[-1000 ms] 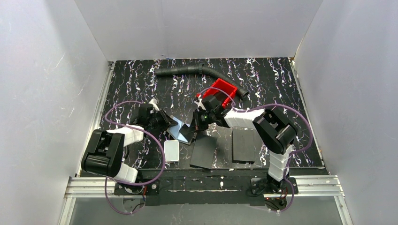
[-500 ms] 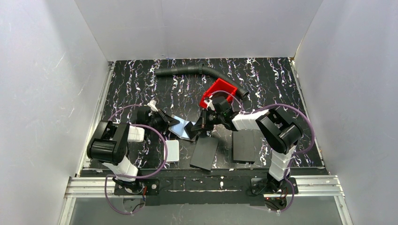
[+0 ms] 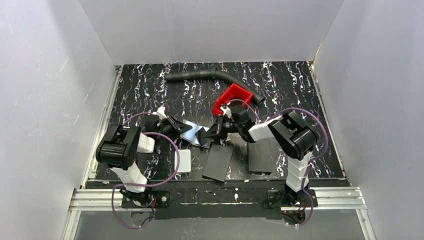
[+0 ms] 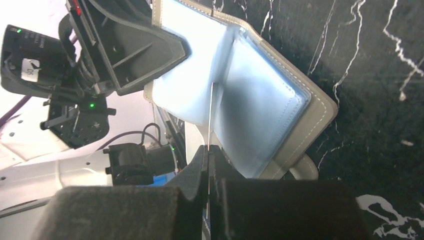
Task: Put the credit cards into the card holder
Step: Insert the credit card into the card holder.
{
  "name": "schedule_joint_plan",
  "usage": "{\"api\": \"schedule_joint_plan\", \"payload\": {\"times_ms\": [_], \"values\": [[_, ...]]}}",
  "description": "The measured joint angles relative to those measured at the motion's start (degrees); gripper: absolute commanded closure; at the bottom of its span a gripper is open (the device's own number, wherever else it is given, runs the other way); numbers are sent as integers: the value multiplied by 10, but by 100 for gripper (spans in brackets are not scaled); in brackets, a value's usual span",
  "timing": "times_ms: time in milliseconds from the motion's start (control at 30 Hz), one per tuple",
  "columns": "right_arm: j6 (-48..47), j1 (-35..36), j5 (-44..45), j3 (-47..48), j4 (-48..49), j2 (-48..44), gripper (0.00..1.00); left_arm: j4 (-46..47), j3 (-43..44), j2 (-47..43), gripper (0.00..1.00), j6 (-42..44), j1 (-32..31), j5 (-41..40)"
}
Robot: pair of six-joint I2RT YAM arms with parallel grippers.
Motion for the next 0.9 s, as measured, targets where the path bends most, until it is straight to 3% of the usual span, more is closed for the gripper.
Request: {"api": "schedule_joint_plan", "payload": {"times_ms": [600, 900], "values": [[31, -3, -9, -33, 63, -2, 99, 39, -12, 31, 100, -25, 9, 11], [-43, -6, 31, -6, -72, -9, 99, 79, -22, 64, 100, -47, 16, 12]]}}
